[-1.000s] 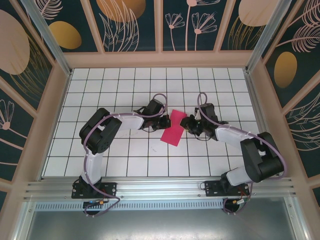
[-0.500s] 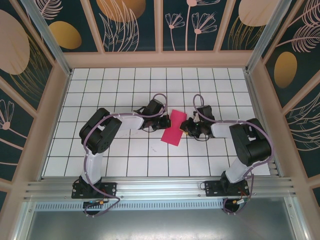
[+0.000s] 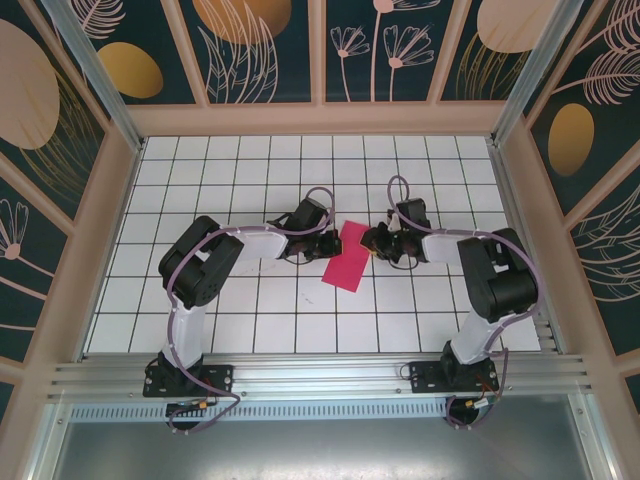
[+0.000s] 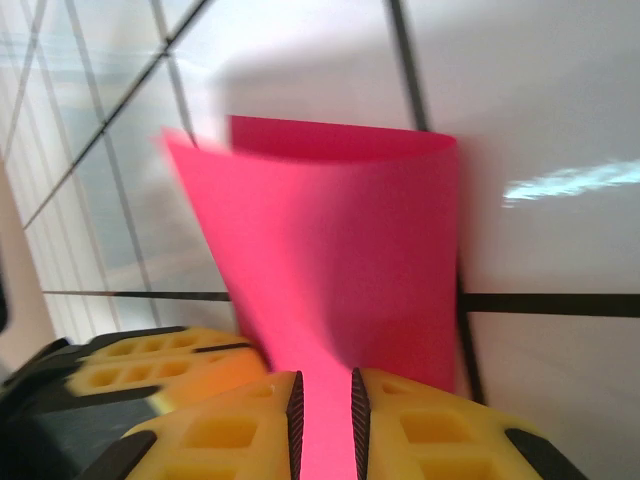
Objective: Fold a paper plane with a square sheet of paper (pick it up from the middle)
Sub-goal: Fold the square sheet of paper in half at the center of the table.
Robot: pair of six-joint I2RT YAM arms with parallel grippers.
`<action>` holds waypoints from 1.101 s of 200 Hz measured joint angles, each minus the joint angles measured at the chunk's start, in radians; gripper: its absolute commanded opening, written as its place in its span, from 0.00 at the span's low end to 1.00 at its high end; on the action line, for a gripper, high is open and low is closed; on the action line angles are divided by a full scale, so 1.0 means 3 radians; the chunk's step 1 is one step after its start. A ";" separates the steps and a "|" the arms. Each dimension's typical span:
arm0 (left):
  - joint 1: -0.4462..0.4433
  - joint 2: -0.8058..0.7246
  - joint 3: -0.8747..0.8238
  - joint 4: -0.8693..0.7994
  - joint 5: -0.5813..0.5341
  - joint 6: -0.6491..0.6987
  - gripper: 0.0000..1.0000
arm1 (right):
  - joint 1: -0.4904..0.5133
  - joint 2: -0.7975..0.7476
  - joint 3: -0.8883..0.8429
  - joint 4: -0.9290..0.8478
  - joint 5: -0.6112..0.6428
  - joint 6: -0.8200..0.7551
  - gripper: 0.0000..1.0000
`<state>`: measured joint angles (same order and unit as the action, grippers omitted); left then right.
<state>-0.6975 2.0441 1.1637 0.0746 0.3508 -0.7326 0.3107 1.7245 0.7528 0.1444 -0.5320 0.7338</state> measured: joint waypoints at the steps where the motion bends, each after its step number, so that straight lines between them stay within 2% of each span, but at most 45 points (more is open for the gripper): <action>1: 0.0000 0.0000 0.0000 0.0000 0.0000 0.0000 0.03 | 0.0000 0.0005 0.0000 -0.0001 0.0000 0.0000 0.23; 45: 0.0000 0.0000 0.0000 0.0000 0.0000 0.0000 0.03 | -0.0032 0.0070 0.0018 -0.0060 -0.0013 -0.0070 0.23; 113: 0.0000 0.0000 0.0000 0.0000 0.0000 0.0000 0.03 | -0.0081 -0.0001 0.0378 -0.0240 -0.0038 -0.0177 0.23; 162: 0.0000 0.0000 0.0000 -0.0003 -0.0001 0.0000 0.02 | -0.0126 0.0346 0.0387 -0.0212 -0.0041 -0.0172 0.23; 220: 0.0000 0.0001 0.0001 -0.0001 -0.0001 0.0001 0.02 | -0.0170 0.0326 0.0473 -0.0332 -0.0072 -0.0181 0.23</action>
<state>-0.6975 2.0445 1.1641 0.0742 0.3504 -0.7322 0.2596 1.8221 0.8948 0.0448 -0.5537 0.6796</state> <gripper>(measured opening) 0.068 0.232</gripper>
